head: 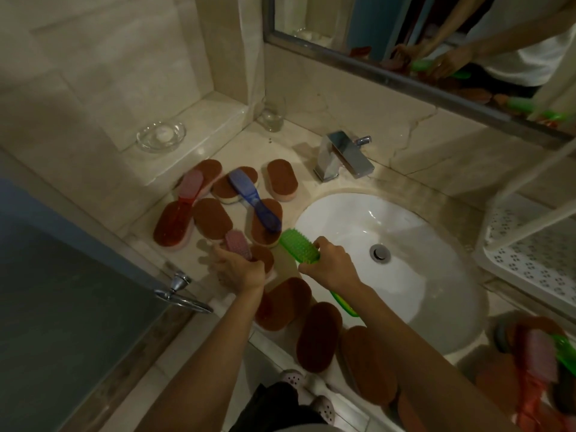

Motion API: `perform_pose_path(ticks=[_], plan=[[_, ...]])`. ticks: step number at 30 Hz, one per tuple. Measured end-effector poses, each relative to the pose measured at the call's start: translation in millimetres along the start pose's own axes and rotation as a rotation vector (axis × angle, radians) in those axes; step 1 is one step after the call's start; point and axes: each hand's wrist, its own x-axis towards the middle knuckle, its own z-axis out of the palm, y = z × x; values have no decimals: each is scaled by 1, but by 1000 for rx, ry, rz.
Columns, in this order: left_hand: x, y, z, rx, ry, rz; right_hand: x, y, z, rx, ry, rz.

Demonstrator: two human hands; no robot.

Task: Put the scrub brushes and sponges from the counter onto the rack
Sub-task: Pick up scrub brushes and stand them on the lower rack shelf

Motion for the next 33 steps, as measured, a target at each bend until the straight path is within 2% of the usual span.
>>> perform_pose_path(ticks=[5,10,15,19,26,33], plan=[[2,-5,-6,-36,18,96,2,-4,-3,20,28,-18],[-7,4,-18,-182,1,259,-3,-5,-16,59,103,-9],[-30,50,-5,-220,-285,447,-16,17,-45,173,330,121],[-64,82,33,-93,-595,522,-45,61,-80,338,524,290],[-142,105,98,4,-1066,611,-100,139,-117,729,680,496],[-232,120,169,165,-1297,734,-132,213,-149,877,785,616]])
